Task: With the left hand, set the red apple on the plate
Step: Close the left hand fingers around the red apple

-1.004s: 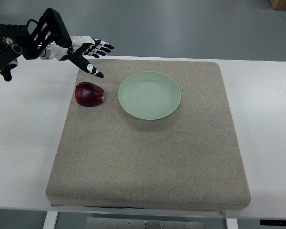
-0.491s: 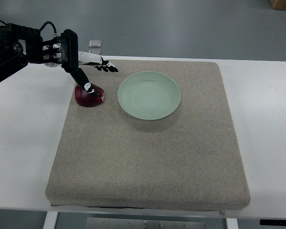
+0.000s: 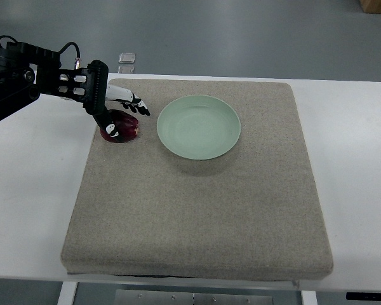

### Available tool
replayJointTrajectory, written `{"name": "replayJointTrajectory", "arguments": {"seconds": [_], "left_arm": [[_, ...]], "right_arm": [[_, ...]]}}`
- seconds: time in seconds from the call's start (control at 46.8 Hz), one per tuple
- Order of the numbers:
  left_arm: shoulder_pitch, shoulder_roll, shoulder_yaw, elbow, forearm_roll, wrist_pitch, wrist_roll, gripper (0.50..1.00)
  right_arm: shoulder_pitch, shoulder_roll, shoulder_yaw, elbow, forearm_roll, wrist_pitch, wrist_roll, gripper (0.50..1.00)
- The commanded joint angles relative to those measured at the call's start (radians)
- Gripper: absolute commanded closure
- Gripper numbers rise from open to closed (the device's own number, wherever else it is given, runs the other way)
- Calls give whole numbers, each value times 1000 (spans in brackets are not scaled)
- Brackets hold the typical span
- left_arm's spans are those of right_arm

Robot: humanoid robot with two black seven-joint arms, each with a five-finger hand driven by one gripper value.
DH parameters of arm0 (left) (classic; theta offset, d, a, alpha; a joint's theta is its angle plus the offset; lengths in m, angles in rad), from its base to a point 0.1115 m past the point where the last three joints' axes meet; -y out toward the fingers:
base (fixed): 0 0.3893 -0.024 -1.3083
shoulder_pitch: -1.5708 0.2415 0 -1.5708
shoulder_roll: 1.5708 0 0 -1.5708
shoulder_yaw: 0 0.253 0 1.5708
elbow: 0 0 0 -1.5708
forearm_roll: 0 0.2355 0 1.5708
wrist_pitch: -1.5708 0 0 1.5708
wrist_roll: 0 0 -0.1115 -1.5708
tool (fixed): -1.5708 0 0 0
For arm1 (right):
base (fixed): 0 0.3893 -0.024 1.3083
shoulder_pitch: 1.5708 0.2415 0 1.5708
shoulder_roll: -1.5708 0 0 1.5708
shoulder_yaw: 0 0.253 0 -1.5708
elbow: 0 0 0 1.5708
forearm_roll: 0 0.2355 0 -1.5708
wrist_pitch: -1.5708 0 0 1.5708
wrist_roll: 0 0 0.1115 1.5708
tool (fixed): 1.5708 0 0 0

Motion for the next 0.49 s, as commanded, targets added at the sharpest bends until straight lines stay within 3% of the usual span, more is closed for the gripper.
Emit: {"name": "replayJointTrajectory", "arguments": {"seconds": [0.0,0.47], "left_arm": [[0,0,3,5,2,2,0,596],[17,-11,11,34,2,46,5,587]], "right_arm": [[0,0,0,0,0,0,0,568],[0,0,0,0,0,0,0,570]]}}
